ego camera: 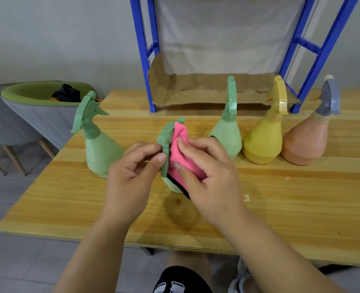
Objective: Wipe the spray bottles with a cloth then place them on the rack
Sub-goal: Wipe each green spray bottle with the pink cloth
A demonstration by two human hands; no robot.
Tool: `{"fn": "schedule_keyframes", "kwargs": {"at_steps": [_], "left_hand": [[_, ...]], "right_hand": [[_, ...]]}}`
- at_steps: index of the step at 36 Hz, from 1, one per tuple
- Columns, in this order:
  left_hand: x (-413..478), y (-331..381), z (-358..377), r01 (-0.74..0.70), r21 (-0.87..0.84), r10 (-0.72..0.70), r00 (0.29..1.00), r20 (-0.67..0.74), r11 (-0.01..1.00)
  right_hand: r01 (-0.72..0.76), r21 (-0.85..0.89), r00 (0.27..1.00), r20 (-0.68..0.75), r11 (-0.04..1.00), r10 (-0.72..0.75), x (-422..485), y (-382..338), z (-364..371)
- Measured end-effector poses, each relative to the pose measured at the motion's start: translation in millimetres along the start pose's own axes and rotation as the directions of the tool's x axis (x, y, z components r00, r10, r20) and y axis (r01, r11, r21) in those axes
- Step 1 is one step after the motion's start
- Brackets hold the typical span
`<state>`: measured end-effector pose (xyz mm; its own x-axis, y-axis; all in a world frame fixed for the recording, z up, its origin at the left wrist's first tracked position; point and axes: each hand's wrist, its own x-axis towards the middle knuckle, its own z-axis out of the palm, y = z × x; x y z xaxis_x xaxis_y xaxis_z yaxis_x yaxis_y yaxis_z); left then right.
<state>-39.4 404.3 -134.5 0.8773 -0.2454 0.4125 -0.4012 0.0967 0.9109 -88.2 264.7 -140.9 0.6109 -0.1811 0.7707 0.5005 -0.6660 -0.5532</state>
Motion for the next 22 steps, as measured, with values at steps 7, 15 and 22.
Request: {"fn": "schedule_keyframes", "kwargs": {"at_steps": [7, 15, 22], "left_hand": [[-1, 3, 0, -0.012, 0.02, 0.012, 1.0, 0.001, 1.0], [-2, 3, 2, -0.005, 0.004, 0.005, 1.0, 0.008, 1.0], [-2, 2, 0, -0.007, 0.015, 0.007, 1.0, -0.008, 1.0]], "right_hand": [[0.054, 0.049, 0.998, 0.039, 0.997, -0.056, -9, -3, 1], [-0.211, 0.087, 0.973, -0.079, 0.974, 0.218, 12, -5, -5], [-0.085, 0.091, 0.996, 0.01, 0.992, 0.085, -3, -7, 4]]}}
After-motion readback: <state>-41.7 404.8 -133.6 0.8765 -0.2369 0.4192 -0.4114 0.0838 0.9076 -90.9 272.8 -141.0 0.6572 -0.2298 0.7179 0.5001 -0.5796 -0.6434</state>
